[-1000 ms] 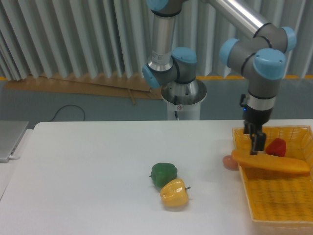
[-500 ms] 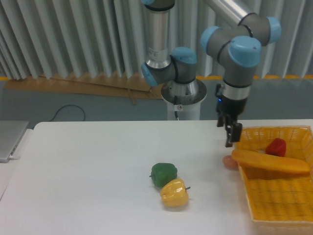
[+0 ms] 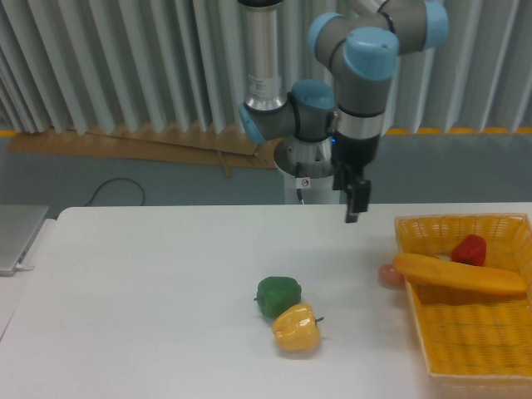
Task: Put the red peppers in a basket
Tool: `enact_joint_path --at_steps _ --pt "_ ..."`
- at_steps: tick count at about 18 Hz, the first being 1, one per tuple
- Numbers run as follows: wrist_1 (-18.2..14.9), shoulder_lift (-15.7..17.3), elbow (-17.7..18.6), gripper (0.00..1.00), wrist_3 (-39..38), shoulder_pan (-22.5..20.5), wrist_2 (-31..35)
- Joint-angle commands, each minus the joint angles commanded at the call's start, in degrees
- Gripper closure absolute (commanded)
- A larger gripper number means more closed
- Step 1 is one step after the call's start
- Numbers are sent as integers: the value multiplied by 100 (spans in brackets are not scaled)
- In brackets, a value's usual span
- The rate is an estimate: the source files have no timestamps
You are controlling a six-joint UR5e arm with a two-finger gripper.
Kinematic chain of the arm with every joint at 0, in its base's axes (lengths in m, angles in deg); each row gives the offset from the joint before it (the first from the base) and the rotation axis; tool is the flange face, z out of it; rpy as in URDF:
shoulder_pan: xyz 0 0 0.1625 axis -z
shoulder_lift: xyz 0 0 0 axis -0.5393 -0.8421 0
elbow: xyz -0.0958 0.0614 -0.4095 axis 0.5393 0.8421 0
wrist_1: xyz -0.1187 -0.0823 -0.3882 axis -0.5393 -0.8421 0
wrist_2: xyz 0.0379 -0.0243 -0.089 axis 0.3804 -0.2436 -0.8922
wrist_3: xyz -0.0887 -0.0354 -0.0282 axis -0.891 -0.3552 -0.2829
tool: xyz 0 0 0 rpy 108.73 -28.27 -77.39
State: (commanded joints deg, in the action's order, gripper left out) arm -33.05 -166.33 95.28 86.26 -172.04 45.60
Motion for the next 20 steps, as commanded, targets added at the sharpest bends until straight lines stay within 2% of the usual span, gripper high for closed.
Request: enact_joint_path --at_steps 7,10,15,17,20 --pt "-483 229 79 0 -45 186 44" --pt "-984 325 70 0 8 334 465" --pt "-1239 440 149 0 16 449 632" --pt "-1240 475 176 0 25 510 852" --pt "-1240 475 123 0 69 519 853"
